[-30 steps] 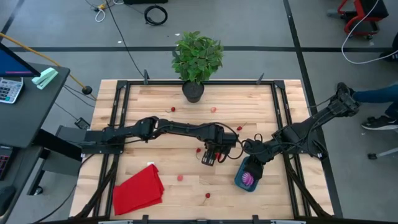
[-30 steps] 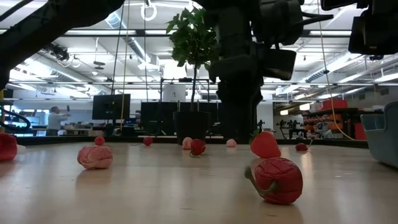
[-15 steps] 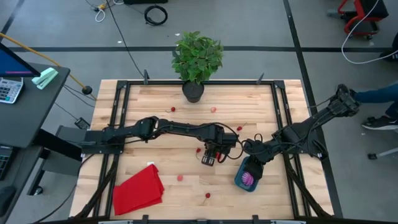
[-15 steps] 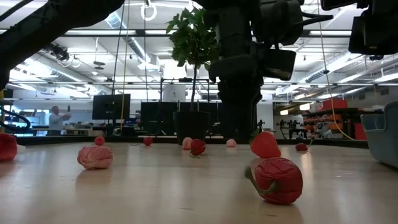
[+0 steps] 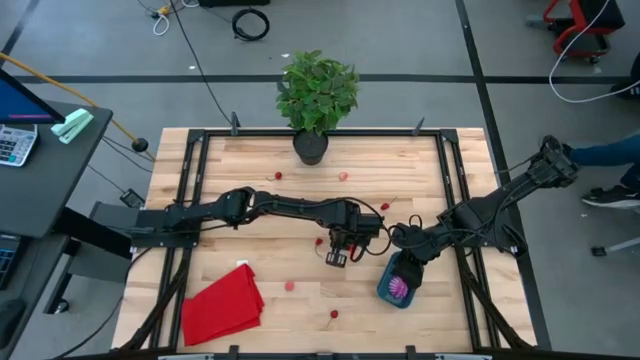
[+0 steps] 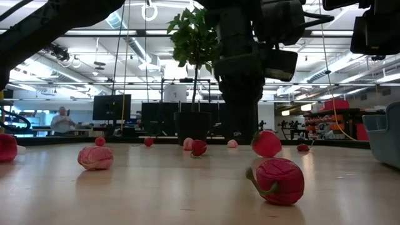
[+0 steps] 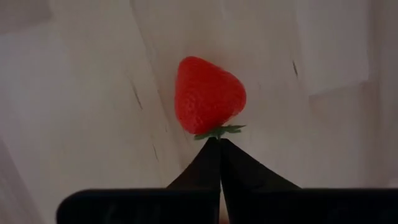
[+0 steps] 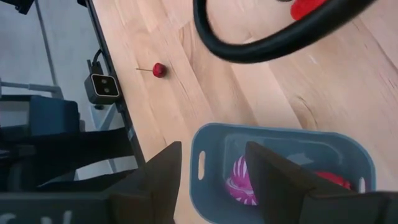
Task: Pick and placing Produce into tupperware
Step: Put the strawberry into the bin, then put the cherry into the bin, then put the top peach into the bin
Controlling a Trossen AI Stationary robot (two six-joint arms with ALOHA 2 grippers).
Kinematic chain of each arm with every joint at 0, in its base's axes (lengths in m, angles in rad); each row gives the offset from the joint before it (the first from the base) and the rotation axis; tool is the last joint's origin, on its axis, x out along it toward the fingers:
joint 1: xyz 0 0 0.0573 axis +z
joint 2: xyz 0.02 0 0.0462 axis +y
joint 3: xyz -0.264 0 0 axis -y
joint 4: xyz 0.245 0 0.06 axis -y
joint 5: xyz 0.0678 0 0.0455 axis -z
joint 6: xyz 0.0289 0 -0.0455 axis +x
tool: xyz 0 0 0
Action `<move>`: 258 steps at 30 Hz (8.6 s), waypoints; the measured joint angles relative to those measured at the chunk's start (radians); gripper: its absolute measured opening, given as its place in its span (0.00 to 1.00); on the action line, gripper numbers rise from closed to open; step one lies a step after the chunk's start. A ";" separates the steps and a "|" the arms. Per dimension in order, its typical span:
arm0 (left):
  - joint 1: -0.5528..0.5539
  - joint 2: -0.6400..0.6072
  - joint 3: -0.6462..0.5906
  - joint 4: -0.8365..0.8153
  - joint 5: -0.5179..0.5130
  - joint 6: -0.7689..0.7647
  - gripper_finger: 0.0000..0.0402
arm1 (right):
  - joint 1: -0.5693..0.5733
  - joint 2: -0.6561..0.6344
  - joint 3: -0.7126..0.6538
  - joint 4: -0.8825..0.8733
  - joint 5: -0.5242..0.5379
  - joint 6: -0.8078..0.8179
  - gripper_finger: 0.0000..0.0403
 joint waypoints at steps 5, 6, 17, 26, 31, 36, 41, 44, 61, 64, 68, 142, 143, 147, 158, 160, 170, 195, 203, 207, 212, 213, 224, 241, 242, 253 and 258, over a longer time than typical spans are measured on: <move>-0.018 -0.012 0.040 -0.043 0.003 -0.114 0.01 | 0.000 0.000 0.000 -0.064 -0.117 0.002 0.46; -0.025 -0.028 0.033 -0.036 0.013 -0.122 0.01 | 0.001 0.000 0.000 -0.096 -0.149 0.004 0.46; -0.150 -0.084 0.039 0.197 0.090 -0.347 0.00 | 0.089 0.000 0.000 -0.343 -0.292 0.071 0.46; -0.214 -0.079 0.038 0.427 0.020 -0.414 0.00 | 0.187 0.000 0.000 -0.351 -0.291 0.071 0.46; -0.214 -0.057 0.031 0.571 -0.019 -0.430 0.00 | 0.208 0.000 0.000 -0.351 -0.276 0.099 0.46; -0.206 -0.010 0.032 0.643 -0.034 -0.455 0.00 | 0.215 0.000 0.000 -0.350 -0.257 0.100 0.46; -0.206 0.031 0.030 0.632 -0.035 -0.451 0.00 | 0.215 0.000 0.000 -0.347 -0.243 0.099 0.46; -0.202 0.028 0.032 0.643 -0.034 -0.418 0.01 | 0.215 0.000 0.000 -0.347 -0.211 0.096 0.46; -0.160 0.036 0.032 0.633 -0.020 -0.399 0.07 | 0.214 0.000 0.000 -0.347 -0.157 0.089 0.46; -0.140 0.039 0.032 0.625 -0.023 -0.416 0.07 | 0.214 0.000 0.000 -0.347 -0.141 0.089 0.46; -0.120 0.039 0.032 0.626 -0.021 -0.432 0.06 | 0.214 0.000 0.000 -0.347 -0.141 0.096 0.46; 0.243 0.260 -0.003 1.026 -0.018 -0.385 0.36 | 0.157 0.000 0.000 -0.332 0.336 0.658 0.46; 0.243 0.260 -0.005 1.029 -0.022 -0.380 0.32 | 0.157 0.000 0.000 -0.332 0.336 0.658 0.46; 0.245 0.259 -0.006 1.040 -0.022 -0.416 0.11 | 0.157 0.000 0.000 -0.332 0.336 0.657 0.46; 0.207 0.206 -0.013 0.956 0.177 -0.597 0.02 | 0.159 0.000 0.000 -0.351 0.336 0.650 0.46; 0.185 0.173 -0.014 0.922 0.197 -0.592 0.01 | 0.167 0.000 0.000 -0.357 0.330 0.649 0.46; 0.027 -0.010 -0.010 0.847 0.132 -0.513 0.01 | 0.332 -0.004 0.000 -0.350 0.176 0.693 0.46; -0.174 0.149 -0.016 0.982 -0.265 -0.855 0.01 | 0.618 -0.006 0.000 -0.226 0.332 0.720 0.46; -0.172 0.149 -0.011 1.008 -0.293 -0.772 0.02 | 0.618 -0.006 0.000 -0.227 0.333 0.718 0.46; -0.172 0.148 -0.011 1.002 -0.290 -0.795 0.07 | 0.618 -0.006 0.000 -0.227 0.336 0.727 0.46; -0.169 0.148 -0.011 1.003 -0.288 -0.770 0.20 | 0.618 -0.006 0.000 -0.227 0.373 0.753 0.46; -0.168 0.148 -0.011 1.003 -0.281 -0.780 0.23 | 0.618 -0.006 0.000 -0.227 0.383 0.757 0.46; -0.065 0.005 -0.008 0.825 0.069 -0.812 0.31 | 0.617 -0.006 0.000 -0.226 0.432 0.787 0.46; 0.210 -0.446 -0.008 0.088 0.155 -0.432 0.27 | 0.122 -0.005 0.000 -0.103 0.548 0.294 0.46; 0.225 -0.474 -0.008 0.049 0.155 -0.420 0.27 | 0.065 -0.005 0.000 -0.075 0.513 0.229 0.46; 0.317 -0.665 -0.010 -0.357 0.046 -0.377 0.27 | -0.547 0.031 0.000 0.146 0.144 -0.286 0.47; 0.340 -0.717 -0.012 -0.398 0.030 -0.352 0.25 | -0.729 0.164 0.000 0.276 -0.012 -0.366 0.48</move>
